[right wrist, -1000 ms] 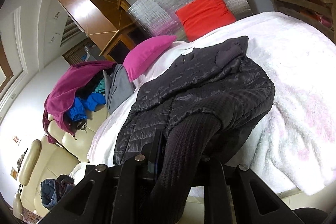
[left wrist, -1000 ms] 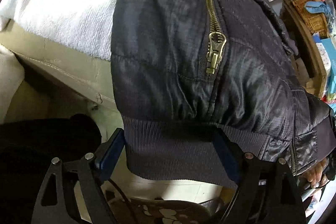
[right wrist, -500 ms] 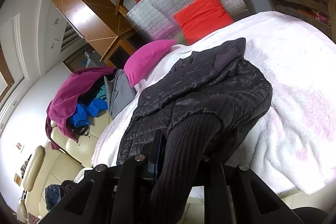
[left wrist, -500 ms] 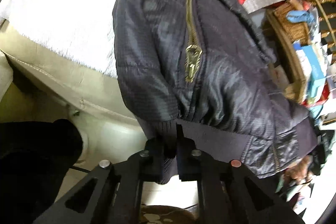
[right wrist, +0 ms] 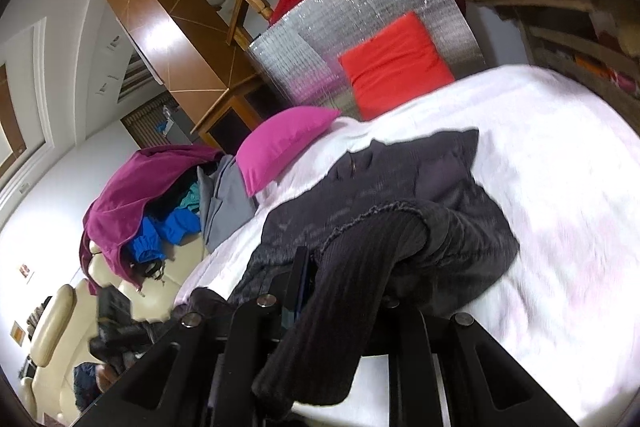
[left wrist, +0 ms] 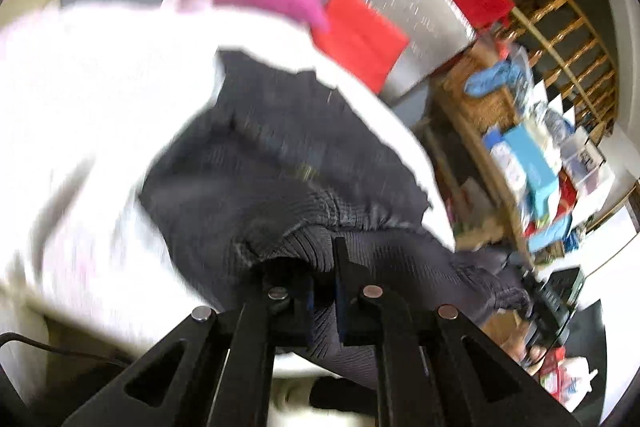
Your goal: Fold large clothes
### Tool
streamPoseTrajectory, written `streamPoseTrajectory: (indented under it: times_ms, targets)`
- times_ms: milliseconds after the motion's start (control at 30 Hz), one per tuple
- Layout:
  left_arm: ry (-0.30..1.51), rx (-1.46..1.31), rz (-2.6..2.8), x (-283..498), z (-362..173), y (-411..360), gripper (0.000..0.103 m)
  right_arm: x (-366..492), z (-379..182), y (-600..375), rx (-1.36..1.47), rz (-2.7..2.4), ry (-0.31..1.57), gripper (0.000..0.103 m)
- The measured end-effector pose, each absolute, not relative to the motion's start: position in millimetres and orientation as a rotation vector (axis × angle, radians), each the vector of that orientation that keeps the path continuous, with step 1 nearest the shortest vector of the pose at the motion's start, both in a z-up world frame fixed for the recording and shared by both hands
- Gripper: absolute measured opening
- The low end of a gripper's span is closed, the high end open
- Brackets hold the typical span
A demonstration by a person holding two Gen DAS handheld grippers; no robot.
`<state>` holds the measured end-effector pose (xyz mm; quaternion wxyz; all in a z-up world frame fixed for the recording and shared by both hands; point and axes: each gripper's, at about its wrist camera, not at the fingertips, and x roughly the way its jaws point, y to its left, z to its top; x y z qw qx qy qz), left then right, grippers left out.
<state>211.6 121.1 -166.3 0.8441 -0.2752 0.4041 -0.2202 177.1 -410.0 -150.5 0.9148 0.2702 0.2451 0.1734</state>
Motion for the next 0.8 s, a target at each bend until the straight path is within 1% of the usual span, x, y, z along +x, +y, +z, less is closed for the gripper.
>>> streamPoseTrajectory:
  times_ms: [133,167,367,533,633,800]
  targets:
    - [0.782,-0.613,-0.449,266.3,-145.8,121.8,0.008,223.7,-134.6,-407.2,0.539,0.332,0.484,0.019]
    - [0.772,-0.622,-0.438,285.7,-145.6,110.9,0.008,232.9,-132.6,-406.4,0.538,0.325,0.481,0.019]
    - [0.725,-0.724,-0.411,376.6,-153.3,105.4,0.008,329.3,-126.3,-407.1,0.538,0.231,0.494,0.019]
    - [0.681,-0.796,-0.371,448.3,-162.8,106.8,0.008,411.9,-133.3,-411.2,0.542,0.152,0.513,0.019]
    - [0.690,-0.788,-0.328,488.1,-170.7,102.7,0.008,454.0,-136.3,-409.3,0.552,0.112,0.509,0.016]
    - [0.716,-0.778,-0.312,537.2,-189.9,95.7,0.008,517.6,-147.4,-414.0,0.606,0.046,0.517,0.016]
